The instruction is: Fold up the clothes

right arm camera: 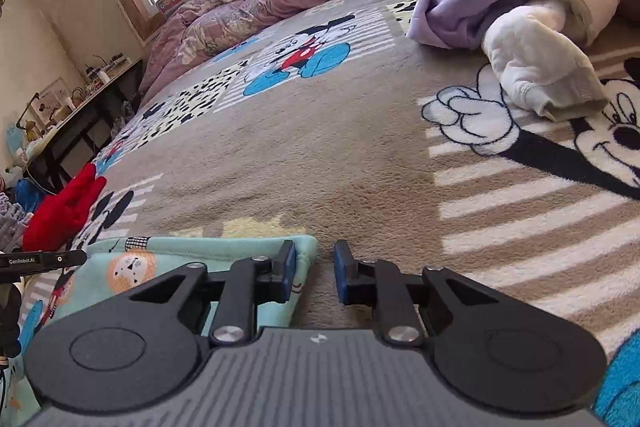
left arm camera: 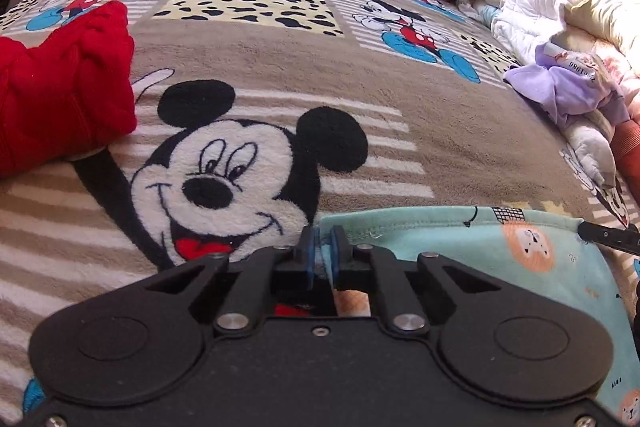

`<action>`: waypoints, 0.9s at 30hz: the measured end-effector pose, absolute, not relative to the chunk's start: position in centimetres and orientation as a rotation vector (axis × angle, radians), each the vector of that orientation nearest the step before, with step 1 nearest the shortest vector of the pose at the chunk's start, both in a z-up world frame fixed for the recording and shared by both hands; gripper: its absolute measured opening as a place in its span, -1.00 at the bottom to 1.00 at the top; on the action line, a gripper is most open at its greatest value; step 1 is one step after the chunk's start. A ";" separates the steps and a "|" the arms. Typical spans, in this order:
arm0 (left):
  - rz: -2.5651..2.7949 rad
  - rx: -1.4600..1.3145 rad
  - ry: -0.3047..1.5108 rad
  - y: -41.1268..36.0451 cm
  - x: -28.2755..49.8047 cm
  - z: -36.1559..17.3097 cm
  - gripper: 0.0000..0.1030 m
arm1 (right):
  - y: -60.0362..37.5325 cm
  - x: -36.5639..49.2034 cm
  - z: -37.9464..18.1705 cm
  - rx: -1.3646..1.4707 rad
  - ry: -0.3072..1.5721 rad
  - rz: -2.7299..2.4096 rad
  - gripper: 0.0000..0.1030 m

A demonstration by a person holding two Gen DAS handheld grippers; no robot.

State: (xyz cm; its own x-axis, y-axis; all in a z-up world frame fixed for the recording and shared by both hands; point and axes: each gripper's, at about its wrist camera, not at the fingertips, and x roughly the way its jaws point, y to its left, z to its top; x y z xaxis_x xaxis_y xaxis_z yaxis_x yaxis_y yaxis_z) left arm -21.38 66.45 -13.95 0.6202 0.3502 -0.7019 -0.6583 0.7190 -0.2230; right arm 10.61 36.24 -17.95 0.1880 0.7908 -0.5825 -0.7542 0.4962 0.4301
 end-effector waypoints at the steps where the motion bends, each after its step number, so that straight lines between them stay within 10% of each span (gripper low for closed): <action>1: 0.619 -0.471 0.661 65.9 -21.9 -12.9 -0.81 | 36.3 10.3 -17.7 0.033 0.839 1.081 -0.56; 6: 0.517 -0.411 0.574 59.9 -26.6 -8.4 -0.81 | 36.3 8.7 -16.0 -0.036 0.754 1.057 -0.14; 18: 0.592 -0.780 0.510 53.1 -34.6 -15.4 -0.82 | 34.1 -1.2 -11.7 -0.068 0.689 1.298 -0.14; 24: 0.502 -0.793 0.444 51.9 -35.3 -15.2 -0.44 | 30.0 -7.1 -13.5 -0.110 0.781 1.321 -0.14; 27: 0.548 -0.798 0.451 51.5 -36.1 -16.2 -0.70 | 27.9 -8.7 -14.4 -0.155 0.770 1.261 -0.15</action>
State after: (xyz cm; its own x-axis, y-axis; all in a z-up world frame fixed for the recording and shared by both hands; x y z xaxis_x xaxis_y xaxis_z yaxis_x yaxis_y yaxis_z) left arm -36.07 51.54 -16.24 0.7712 0.2866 -0.5684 -0.6132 0.5742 -0.5425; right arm -8.67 27.94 -14.42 0.0947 0.7960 -0.5979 -0.8953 0.3307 0.2985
